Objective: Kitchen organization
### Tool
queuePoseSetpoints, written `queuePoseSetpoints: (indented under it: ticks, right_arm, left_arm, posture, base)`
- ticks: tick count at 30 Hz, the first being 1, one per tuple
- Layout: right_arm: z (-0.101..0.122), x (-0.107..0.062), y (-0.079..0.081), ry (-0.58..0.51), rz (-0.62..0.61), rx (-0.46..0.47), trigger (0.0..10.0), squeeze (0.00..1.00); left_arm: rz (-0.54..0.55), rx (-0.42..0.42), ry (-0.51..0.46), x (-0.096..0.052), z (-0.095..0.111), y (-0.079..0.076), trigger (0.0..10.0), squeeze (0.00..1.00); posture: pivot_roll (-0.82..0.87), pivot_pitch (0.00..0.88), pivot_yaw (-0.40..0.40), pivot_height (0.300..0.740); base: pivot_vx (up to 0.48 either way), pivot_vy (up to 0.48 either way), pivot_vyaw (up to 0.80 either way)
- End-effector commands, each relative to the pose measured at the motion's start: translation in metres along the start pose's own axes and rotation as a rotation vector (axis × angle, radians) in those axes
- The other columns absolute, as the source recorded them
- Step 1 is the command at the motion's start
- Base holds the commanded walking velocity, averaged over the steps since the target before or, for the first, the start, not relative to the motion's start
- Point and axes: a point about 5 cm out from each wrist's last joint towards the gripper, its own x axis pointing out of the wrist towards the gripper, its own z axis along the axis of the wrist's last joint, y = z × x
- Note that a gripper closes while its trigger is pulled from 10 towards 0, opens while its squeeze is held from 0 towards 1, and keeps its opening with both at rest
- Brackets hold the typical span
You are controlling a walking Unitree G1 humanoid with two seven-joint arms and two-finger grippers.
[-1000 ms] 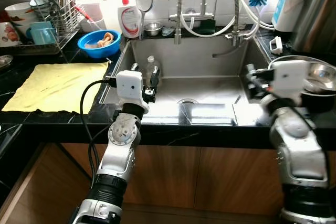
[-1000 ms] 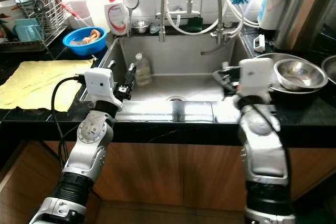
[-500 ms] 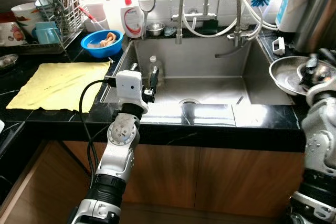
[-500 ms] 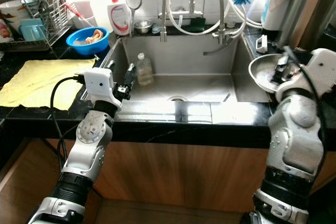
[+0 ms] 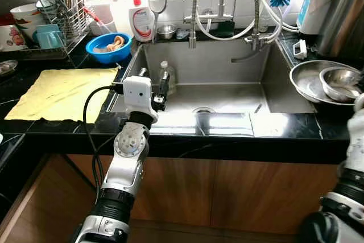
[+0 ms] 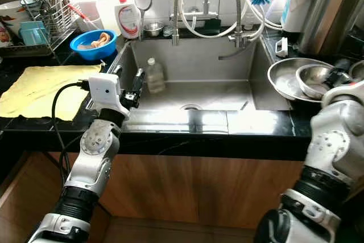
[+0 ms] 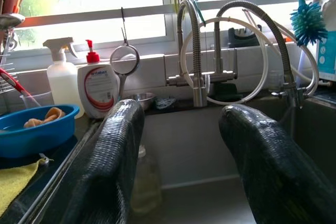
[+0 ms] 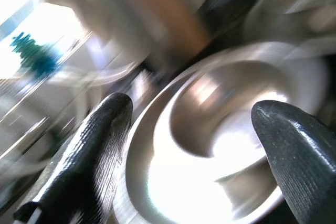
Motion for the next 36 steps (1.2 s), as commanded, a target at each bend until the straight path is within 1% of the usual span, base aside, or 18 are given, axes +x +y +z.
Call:
queuePoseSetpoints:
  ticks: [1,4,6,7,8,12,13,18,24,26,27,31,34,36]
  right_arm:
    - [-0.004,-0.003,0.016,0.023,0.072,0.013,10.0,0.0]
    - [-0.013,-0.006,0.022,0.058,0.091,0.038,10.0,0.0]
    - [-0.019,-0.008,0.027,0.083,0.126,0.049,10.0,0.0]
    - [-0.019,-0.008,0.027,0.083,0.126,0.049,10.0,0.0]
    - [-0.025,-0.011,0.033,0.114,0.166,0.083,10.0,0.0]
    - [-0.028,-0.014,0.04,0.123,0.206,0.107,10.0,0.0]
    - [-0.028,-0.014,0.04,0.123,0.206,0.11,10.0,0.0]
    - [-0.02,-0.011,0.035,0.073,0.174,0.184,10.0,0.0]
    - [-0.013,-0.011,0.032,0.027,0.16,0.233,10.0,0.0]
    - [-0.012,-0.011,0.031,0.02,0.157,0.252,10.0,0.0]
    - [-0.013,-0.01,0.028,0.02,0.131,0.271,10.0,0.0]
    - [-0.015,-0.008,0.024,0.019,0.107,0.294,10.0,0.0]
    - [-0.014,-0.007,0.02,0.008,0.077,0.345,10.0,0.0]
    - [-0.013,-0.006,0.018,0.006,0.065,0.351,10.0,0.0]
  left_arm:
    - [0.013,0.009,0.011,0.001,-0.001,0.005,10.0,0.0]
    - [0.014,0.009,0.012,0.001,-0.001,0.005,10.0,0.0]
    - [0.015,0.009,0.012,0.001,-0.001,0.006,10.0,0.0]
    - [0.015,0.009,0.012,0.001,-0.001,0.006,10.0,0.0]
    - [0.014,0.008,0.012,0.001,-0.001,0.005,10.0,0.0]
    - [0.015,0.01,0.011,0.001,-0.001,0.006,10.0,0.0]
    - [0.015,0.01,0.011,0.001,-0.001,0.006,10.0,0.0]
    - [0.02,0.013,0.012,0.001,-0.001,0.007,10.0,0.0]
    - [0.021,0.016,0.013,0.002,-0.001,0.007,10.0,0.0]
    - [0.021,0.016,0.012,0.002,-0.001,0.007,10.0,0.0]
    - [0.021,0.017,0.011,0.002,-0.001,0.007,10.0,0.0]
    - [0.022,0.02,0.01,0.002,0.0,0.008,10.0,0.0]
    - [0.024,0.024,0.007,0.003,0.0,0.009,10.0,0.0]
    - [0.024,0.026,0.006,0.003,0.001,0.009,10.0,0.0]
  posture:
    - [-0.22,0.0,0.097,0.74]
    - [-0.22,0.0,0.097,0.74]
    - [-0.21,0.0,0.097,0.74]
    - [-0.21,0.0,0.097,0.74]
    - [-0.21,0.0,0.095,0.74]
    - [-0.21,0.0,0.096,0.74]
    - [-0.21,0.0,0.096,0.74]
    - [-0.21,0.0,0.096,0.74]
    - [-0.21,0.0,0.098,0.74]
    - [-0.21,0.0,0.098,0.74]
    - [-0.21,0.0,0.099,0.74]
    - [-0.2,0.0,0.099,0.74]
    - [-0.2,0.0,0.101,0.74]
    - [-0.2,0.0,0.103,0.74]
  base:
    - [0.0,0.0,0.0]
    - [0.0,0.0,0.0]
    - [0.0,0.0,0.0]
    - [0.0,0.0,0.0]
    - [0.0,0.0,0.0]
    - [0.0,0.0,0.0]
    - [0.0,0.0,0.0]
    - [0.0,0.0,0.0]
    - [0.0,0.0,0.0]
    - [0.0,0.0,0.0]
    - [0.0,0.0,0.0]
    - [0.0,0.0,0.0]
    - [0.0,0.0,0.0]
    - [0.0,0.0,0.0]
